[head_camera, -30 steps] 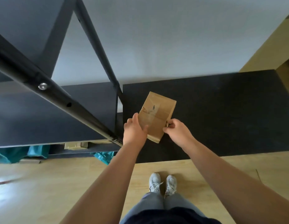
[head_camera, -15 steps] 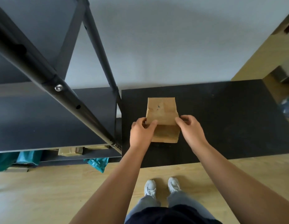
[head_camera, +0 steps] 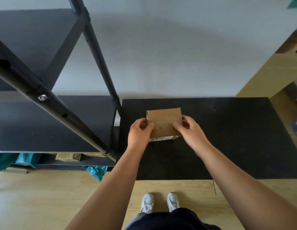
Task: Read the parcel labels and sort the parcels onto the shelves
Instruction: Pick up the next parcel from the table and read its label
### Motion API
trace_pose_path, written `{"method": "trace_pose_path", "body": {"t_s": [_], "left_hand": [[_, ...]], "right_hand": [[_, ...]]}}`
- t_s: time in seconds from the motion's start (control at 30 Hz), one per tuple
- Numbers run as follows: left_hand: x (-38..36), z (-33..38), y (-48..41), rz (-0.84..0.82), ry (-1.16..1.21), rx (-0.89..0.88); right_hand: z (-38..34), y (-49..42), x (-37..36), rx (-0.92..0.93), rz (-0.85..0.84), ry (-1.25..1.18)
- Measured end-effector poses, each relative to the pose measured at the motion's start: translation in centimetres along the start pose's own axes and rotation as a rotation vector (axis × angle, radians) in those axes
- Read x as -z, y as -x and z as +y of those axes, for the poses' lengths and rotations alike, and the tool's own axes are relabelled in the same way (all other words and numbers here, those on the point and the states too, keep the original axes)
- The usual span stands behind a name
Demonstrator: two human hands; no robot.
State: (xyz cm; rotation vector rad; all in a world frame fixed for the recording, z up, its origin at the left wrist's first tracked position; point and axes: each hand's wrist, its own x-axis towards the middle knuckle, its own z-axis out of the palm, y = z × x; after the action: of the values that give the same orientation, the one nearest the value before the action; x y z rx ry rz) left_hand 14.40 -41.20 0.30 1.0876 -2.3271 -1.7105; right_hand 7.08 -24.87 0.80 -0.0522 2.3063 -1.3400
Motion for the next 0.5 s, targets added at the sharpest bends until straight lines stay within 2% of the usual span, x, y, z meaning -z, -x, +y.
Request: {"method": "trace_pose_path", "body": {"t_s": [0.13, 0.23, 0.5], "left_hand": [[0.4, -0.7, 0.6, -0.129, 0.179, 0.139], [0.0, -0.9, 0.9, -0.254, 0.178, 0.192], [-1.1, -0.4, 0.2, -0.167, 0.079, 0.183]], "right_hand": [[0.5, -0.3, 0.0, -0.014, -0.116, -0.018], [1.2, -0.7, -0.1, -0.039, -0.192, 0.062], [1.1, -2.6, 0.3, -0.044, -0.157, 0.167]]}}
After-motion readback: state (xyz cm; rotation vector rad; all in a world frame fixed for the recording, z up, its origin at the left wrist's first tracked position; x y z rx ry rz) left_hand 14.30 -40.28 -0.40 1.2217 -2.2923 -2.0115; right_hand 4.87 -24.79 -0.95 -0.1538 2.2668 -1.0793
